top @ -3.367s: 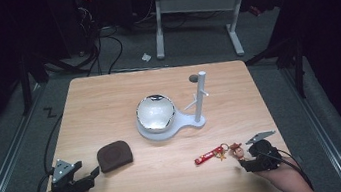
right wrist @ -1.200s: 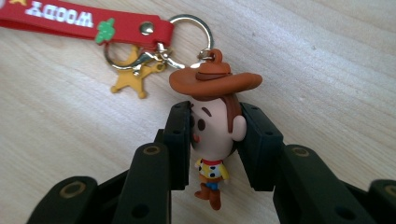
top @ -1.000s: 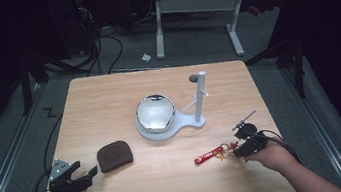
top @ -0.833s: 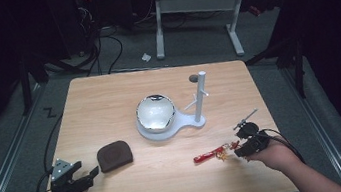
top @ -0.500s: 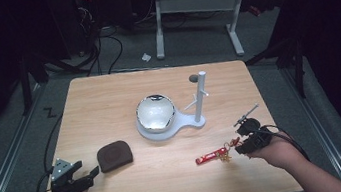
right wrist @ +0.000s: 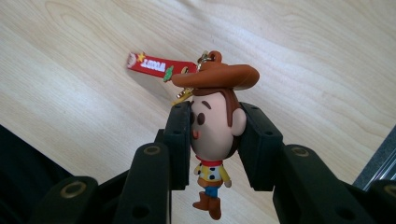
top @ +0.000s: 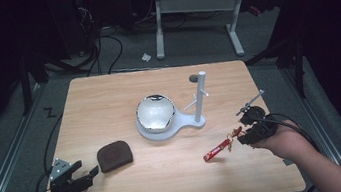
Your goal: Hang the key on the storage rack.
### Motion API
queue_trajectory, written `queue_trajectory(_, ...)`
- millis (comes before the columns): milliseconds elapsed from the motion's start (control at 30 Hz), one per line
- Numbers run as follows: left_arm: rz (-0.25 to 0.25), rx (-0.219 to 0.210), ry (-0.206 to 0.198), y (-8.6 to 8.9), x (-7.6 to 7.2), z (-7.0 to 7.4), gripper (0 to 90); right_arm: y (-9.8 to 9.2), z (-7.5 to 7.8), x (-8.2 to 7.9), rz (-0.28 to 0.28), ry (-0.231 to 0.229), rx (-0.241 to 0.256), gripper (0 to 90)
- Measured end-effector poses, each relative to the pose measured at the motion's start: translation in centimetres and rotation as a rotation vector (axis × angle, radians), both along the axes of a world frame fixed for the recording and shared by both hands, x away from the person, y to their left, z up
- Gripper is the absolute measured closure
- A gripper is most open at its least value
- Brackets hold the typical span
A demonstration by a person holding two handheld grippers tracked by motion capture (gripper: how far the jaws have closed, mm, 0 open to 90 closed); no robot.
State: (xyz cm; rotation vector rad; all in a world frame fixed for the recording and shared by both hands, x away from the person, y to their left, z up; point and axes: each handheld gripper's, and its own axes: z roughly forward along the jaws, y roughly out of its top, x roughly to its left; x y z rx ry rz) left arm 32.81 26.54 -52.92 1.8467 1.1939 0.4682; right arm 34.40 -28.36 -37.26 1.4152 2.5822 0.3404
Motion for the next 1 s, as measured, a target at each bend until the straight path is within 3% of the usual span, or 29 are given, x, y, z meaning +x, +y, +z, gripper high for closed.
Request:
queue_trajectory(167, -0.002, -0.007, 0.008, -0.1, 0.1, -0.2, 28.0, 0.2, 1.2, -0.1, 0.005, -0.012, 0.014, 66.9)
queue_trajectory(567, -0.004, -0.006, -0.005, -0.2, 0.0, 0.0, 28.1, 0.5, 3.4, 0.2, 0.024, -0.019, -0.009, 66.9)
queue_trajectory(1000, -0.004, -0.009, -0.004, -0.1, 0.0, 0.0, 28.1, 1.2, 4.4, 1.0, 0.048, 0.004, -0.018, 67.0)
